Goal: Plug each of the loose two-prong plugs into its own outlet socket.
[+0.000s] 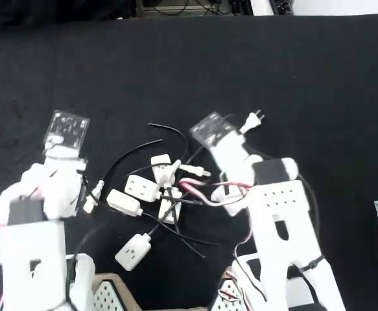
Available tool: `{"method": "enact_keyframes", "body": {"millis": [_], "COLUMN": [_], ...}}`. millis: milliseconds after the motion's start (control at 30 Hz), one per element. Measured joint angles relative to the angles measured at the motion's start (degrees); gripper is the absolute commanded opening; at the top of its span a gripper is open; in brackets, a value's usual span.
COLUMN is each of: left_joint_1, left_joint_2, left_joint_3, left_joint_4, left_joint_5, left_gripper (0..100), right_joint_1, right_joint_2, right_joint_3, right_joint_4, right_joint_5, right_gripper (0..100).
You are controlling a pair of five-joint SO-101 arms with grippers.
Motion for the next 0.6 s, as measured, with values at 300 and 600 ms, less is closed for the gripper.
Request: {"method": "enact_keyframes", "body": {"millis": [300, 600], "left_joint_1": [0.1, 0.2], "left_joint_2": [5.6, 5.8], "left_joint_3": [0.2, 9.1], "left_joint_4": [-0.5, -9.5], "left_joint_5": [8.0, 11.2], "left_gripper": [10, 10], "right_joint_1": [-3.5, -3.6], "right_joint_2": [0.1, 20.8], "right_joint_3": [2.2, -4.0], "right_joint_4": [-0.4, -2.5], "right_joint_5": [11.0, 12.2], "right_gripper": [22.4, 27.1]}}
